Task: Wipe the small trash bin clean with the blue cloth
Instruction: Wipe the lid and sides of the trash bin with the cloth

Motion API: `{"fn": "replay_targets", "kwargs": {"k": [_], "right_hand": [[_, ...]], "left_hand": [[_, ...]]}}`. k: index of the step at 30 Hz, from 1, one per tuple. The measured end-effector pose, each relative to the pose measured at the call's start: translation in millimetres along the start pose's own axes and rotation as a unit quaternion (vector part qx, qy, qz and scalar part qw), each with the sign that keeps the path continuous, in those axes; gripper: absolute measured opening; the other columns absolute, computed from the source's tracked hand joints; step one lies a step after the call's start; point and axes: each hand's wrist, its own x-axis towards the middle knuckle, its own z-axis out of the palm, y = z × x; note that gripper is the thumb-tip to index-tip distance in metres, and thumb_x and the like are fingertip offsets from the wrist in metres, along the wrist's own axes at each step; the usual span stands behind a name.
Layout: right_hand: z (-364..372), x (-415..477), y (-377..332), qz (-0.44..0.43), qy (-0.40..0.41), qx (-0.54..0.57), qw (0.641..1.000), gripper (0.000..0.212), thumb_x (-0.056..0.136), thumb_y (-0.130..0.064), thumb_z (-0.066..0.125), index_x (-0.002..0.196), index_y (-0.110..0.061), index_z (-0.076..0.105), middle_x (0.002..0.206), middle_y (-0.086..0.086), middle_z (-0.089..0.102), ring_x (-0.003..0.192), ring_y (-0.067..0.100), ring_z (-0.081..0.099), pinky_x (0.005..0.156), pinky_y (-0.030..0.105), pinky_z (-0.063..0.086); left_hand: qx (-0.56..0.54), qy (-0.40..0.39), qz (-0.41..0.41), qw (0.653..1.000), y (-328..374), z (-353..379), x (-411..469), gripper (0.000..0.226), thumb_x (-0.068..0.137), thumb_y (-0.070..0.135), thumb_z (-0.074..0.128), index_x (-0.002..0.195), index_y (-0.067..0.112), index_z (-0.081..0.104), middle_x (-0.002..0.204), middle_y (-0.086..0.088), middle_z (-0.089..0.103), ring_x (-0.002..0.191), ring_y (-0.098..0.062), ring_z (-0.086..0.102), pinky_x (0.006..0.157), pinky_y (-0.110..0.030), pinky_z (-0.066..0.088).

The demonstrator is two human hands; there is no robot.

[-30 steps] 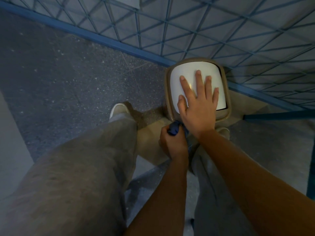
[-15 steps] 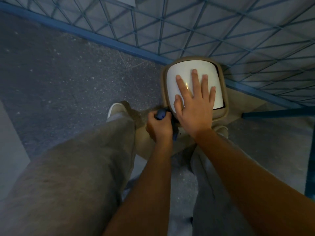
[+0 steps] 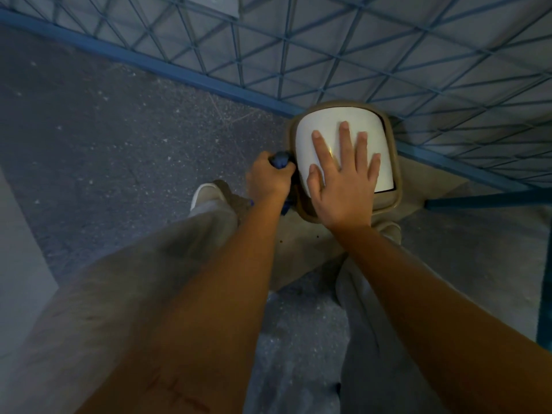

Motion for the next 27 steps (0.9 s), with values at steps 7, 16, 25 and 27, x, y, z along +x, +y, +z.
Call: {"fn": "replay_targets", "kwargs": {"k": [7,16,25,27], "right_hand": [[-7,0,-4,0.018,-0.050,-0.005,0.999,0.053,0.096,-0.039,0.032,0.146,-0.036,0.015,0.159,0.006,0.010,0.146,0.035,0.007,0.114,0.058,0.009],[-13,10,-35,0.099,-0.081,0.063,0.990,0.053,0.098,-0.037,0.029,0.147,-0.037,0.009,0.159,0.004,-0.003,0.145,0.035,-0.006,0.113,0.060,0.000],[-49,46,8,0.170,-0.017,0.199,0.965,0.048,0.097,-0.032,0.037,0.144,-0.024,0.031,0.148,0.015,0.029,0.134,0.035,0.028,0.111,0.039,0.020],[-54,65,38,0.204,-0.074,0.247,0.944,0.053,0.097,-0.034,0.038,0.147,-0.022,0.023,0.151,0.014,0.025,0.139,0.031,0.023,0.115,0.035,0.016]], "left_hand": [[-0.067,-0.019,-0.102,0.992,-46,20,-62,0.019,0.071,0.030,0.067,0.079,0.024,0.050,0.102,-0.014,0.066,0.099,-0.031,0.061,0.088,-0.044,0.050],[-0.072,-0.107,-0.177,0.976,-67,29,-112,0.007,0.087,0.011,0.050,0.089,0.005,0.050,0.104,-0.025,0.059,0.083,-0.026,0.052,0.069,-0.033,0.039],[-0.205,0.050,-0.136,0.968,-49,17,-92,0.033,0.083,0.016,0.064,0.111,0.003,0.054,0.103,-0.008,0.058,0.096,-0.020,0.055,0.076,-0.024,0.042],[-0.215,0.092,-0.181,0.955,-52,15,-89,0.035,0.083,0.019,0.064,0.112,0.003,0.055,0.112,-0.013,0.060,0.104,-0.029,0.058,0.091,-0.038,0.048]]}}
